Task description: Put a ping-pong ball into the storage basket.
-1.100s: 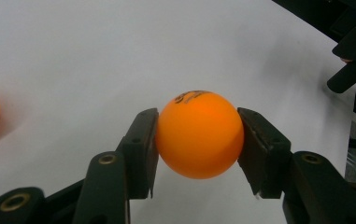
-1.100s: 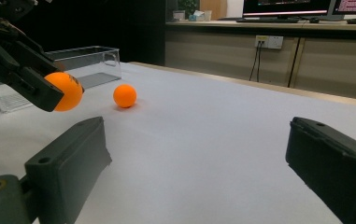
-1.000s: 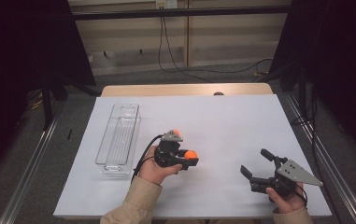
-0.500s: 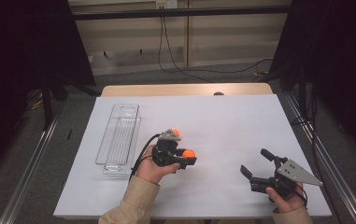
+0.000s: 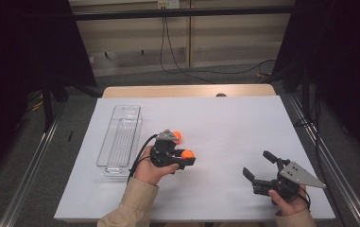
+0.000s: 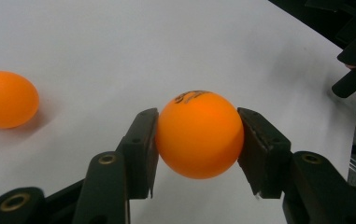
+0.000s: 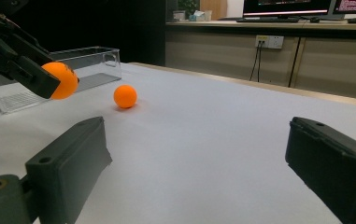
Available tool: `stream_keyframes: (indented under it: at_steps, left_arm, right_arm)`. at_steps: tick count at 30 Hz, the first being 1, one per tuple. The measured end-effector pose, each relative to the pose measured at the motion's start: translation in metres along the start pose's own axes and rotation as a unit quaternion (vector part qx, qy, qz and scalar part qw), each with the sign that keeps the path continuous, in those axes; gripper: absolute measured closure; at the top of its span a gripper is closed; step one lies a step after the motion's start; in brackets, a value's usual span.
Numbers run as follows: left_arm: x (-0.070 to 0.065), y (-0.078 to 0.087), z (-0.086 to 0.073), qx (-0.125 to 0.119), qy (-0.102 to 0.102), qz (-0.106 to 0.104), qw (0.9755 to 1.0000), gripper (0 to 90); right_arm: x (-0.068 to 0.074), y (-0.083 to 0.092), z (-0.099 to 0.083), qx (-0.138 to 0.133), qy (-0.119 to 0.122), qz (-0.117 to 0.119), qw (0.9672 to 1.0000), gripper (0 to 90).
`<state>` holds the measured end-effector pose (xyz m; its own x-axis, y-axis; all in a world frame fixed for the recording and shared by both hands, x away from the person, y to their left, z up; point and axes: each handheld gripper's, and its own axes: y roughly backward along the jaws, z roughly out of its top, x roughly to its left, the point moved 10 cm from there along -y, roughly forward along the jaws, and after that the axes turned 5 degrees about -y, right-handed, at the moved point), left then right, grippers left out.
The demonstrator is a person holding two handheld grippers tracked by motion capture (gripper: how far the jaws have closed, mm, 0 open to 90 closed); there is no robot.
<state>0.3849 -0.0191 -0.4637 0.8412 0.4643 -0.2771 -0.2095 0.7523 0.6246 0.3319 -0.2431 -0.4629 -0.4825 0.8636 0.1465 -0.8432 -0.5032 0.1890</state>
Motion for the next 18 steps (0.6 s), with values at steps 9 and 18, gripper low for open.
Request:
stream_keyframes:
  at_steps: [9,18]
  left_arm:
    - [0.0015,0.0010,-0.0003,0.001,0.002,0.002,1.0000,51.0]
    - [0.0044,0.0064,0.0010,-0.004,0.005,0.004,1.0000,50.9]
  right_arm:
    - [0.0003,-0.0001,-0.0002,0.001,0.000,0.002,1.0000,4.9]
    - [0.0013,-0.0006,-0.0008,0.003,-0.001,0.003,1.0000,5.0]
